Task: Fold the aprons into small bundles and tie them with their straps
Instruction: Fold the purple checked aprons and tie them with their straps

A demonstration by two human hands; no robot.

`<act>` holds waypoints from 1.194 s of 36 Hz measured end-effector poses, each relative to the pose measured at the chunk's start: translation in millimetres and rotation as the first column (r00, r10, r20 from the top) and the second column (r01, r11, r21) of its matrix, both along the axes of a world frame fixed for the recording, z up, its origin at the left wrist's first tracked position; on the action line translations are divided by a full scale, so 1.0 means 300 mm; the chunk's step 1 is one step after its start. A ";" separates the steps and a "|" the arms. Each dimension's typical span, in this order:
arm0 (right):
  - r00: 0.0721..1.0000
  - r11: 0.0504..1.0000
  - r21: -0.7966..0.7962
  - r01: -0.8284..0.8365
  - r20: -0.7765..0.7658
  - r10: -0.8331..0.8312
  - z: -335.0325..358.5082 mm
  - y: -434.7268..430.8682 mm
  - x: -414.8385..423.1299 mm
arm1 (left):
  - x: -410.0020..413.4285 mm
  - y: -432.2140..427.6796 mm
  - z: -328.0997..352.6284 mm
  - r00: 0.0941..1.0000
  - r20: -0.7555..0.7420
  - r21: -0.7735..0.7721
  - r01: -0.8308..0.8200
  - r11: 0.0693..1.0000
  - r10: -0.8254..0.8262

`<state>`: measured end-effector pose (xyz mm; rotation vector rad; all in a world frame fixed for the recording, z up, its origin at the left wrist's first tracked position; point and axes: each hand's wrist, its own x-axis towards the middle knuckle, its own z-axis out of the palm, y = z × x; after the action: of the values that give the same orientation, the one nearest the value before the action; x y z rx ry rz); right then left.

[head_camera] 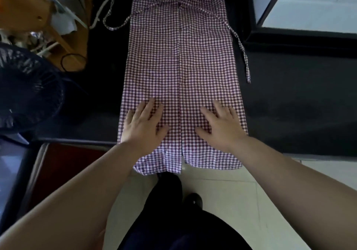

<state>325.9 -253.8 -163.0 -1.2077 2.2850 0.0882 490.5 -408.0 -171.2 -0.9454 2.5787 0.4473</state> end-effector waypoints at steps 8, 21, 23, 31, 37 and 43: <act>1.000 0.996 0.084 -0.012 0.015 0.011 -0.042 -0.001 -0.036 | -0.025 -0.010 -0.018 0.995 0.095 0.056 0.015 0.998 -0.020; 0.986 0.988 -0.144 -0.059 -0.164 0.035 -0.008 -0.173 -0.137 | -0.181 -0.152 -0.004 0.997 -0.078 -0.207 -0.004 0.978 -0.012; 0.992 0.968 -0.224 -0.116 -0.079 0.101 -0.009 -0.154 -0.093 | -0.155 -0.109 0.000 0.981 -0.189 -0.168 0.014 0.986 -0.046; 0.984 0.972 -0.161 -0.170 0.018 0.175 0.011 -0.010 0.019 | 0.031 0.020 0.006 0.963 -0.182 0.049 0.208 0.977 -0.196; 0.935 0.934 0.081 -0.347 -0.042 0.351 0.000 0.084 0.098 | 0.155 0.135 -0.048 0.936 0.114 -0.134 0.346 0.928 -0.333; 0.951 0.952 -0.015 -0.306 -0.061 0.304 0.022 0.122 0.144 | 0.176 0.199 -0.045 0.935 -0.146 -0.339 0.260 0.904 -0.323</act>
<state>369.1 -217.2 -156.3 -1.5829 2.1343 0.2128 543.3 -348.3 -184.7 -0.6084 2.9740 0.0458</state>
